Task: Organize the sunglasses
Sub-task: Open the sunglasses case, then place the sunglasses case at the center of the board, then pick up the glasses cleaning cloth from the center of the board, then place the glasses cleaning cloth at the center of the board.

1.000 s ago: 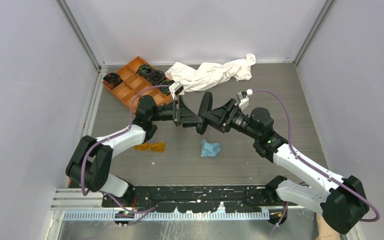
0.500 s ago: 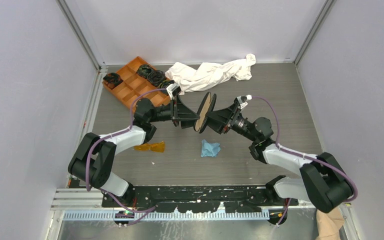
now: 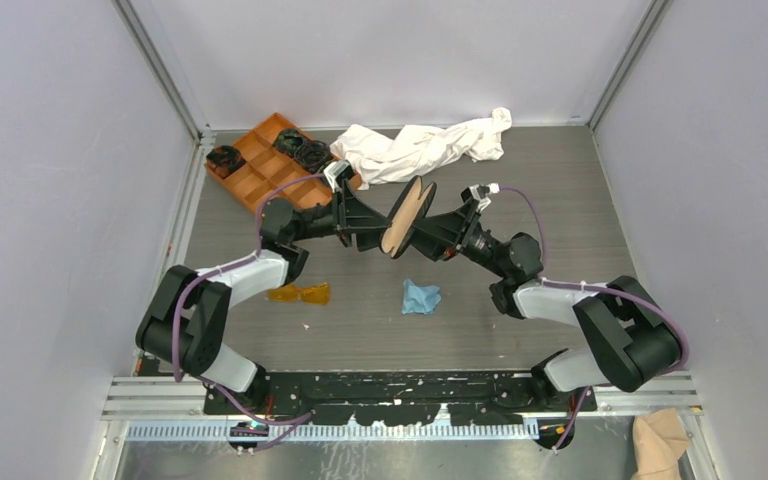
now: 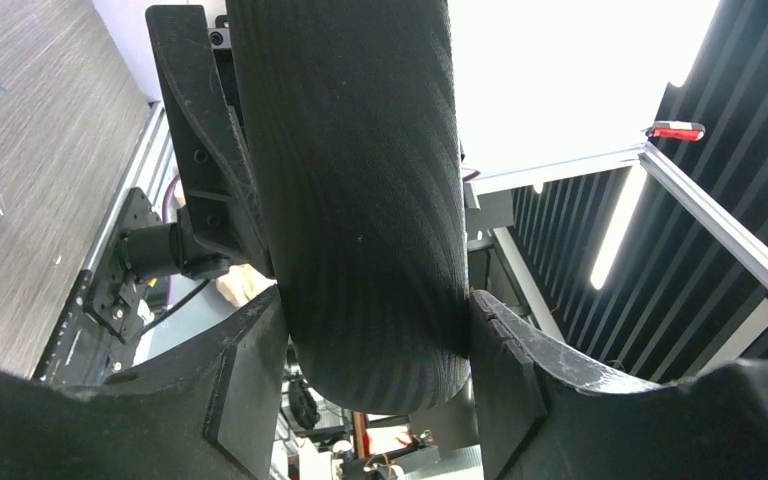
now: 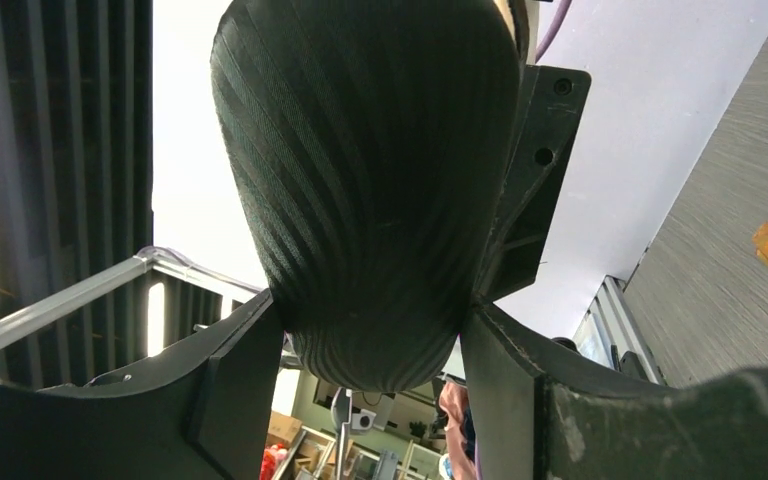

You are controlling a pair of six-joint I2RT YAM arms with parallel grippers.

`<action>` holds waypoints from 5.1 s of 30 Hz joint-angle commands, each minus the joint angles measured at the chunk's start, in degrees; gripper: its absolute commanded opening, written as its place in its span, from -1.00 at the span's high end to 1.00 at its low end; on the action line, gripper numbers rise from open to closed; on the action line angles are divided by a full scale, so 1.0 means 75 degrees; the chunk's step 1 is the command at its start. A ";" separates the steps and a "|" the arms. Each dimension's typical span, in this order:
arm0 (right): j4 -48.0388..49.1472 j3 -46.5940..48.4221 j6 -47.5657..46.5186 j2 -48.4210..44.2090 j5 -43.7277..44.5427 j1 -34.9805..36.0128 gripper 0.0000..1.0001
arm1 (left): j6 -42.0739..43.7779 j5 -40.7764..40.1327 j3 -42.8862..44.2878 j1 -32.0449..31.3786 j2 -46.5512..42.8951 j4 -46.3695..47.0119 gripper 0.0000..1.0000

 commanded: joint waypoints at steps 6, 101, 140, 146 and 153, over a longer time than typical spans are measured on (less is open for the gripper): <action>-0.0024 0.0005 -0.0033 0.0289 -0.0574 -0.0205 0.99 | -0.0744 -0.1265 0.1084 0.0751 -0.0989 0.1866 0.99; -1.5292 0.2259 -0.6529 -0.3550 0.5806 0.1916 -0.56 | 1.0365 -0.6192 0.3285 -0.0716 -0.2197 -1.4285 -1.00; -1.4449 0.4009 -0.7168 0.0533 0.7699 0.3571 0.99 | 0.9180 -0.7013 0.1396 -0.1296 -0.3176 -1.3587 -1.00; -1.5316 0.3936 -0.7229 -0.0835 0.7668 0.3172 0.99 | 0.9090 -0.6921 0.1387 -0.1391 -0.2911 -1.3378 -0.99; -1.5785 0.4404 -0.7935 -0.1987 0.6810 0.0883 0.99 | 0.9359 -0.6766 0.1997 -0.1469 -0.2086 -1.3311 -0.99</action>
